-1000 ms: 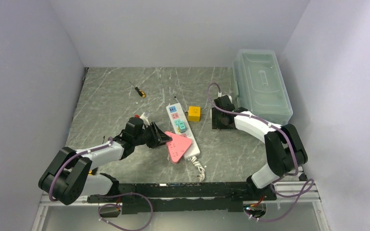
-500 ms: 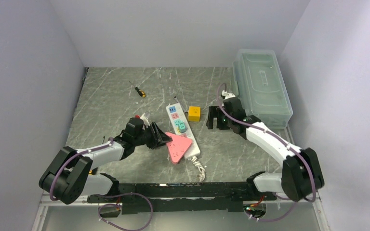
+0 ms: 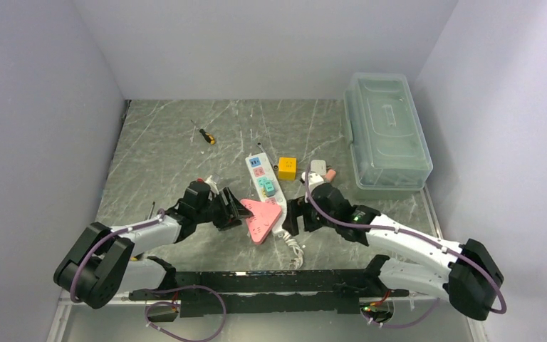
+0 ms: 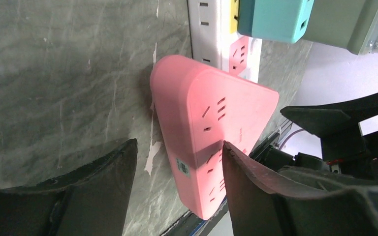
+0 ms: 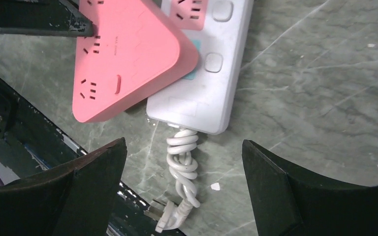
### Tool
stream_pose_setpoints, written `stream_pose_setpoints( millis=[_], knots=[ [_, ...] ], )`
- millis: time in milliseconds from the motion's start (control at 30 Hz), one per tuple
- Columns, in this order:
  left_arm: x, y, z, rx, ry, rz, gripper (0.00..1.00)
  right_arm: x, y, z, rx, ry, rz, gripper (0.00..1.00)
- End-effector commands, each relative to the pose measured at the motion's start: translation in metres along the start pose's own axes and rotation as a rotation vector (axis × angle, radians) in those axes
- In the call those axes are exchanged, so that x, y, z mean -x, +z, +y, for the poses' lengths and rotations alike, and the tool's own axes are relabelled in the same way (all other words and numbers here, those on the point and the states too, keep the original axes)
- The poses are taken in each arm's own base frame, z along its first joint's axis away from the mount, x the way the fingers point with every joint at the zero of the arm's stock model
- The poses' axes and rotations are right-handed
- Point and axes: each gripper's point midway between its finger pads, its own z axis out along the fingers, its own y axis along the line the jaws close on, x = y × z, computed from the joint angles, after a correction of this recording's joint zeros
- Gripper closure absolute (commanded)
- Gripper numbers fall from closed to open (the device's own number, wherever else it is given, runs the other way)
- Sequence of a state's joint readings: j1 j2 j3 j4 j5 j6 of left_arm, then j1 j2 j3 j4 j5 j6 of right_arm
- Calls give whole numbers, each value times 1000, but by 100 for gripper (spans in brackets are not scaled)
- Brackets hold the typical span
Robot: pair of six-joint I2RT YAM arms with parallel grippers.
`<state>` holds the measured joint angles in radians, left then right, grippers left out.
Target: Pull the plug off the socket
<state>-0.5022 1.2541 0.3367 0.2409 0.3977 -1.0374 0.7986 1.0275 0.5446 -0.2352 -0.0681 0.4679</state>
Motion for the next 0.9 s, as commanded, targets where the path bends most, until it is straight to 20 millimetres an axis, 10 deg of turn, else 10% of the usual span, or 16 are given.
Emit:
stream_pose_setpoints(
  millis=[0, 567, 867],
  knots=[
    [-6, -6, -5, -35, 4, 1, 32, -4, 5, 5, -89, 24, -33, 11],
    [-15, -5, -9, -35, 8, 19, 26, -51, 33, 8, -321, -30, 83, 37],
    [-11, -9, -16, -47, 6, 3, 18, -43, 39, 21, -268, 42, 40, 94]
  ],
)
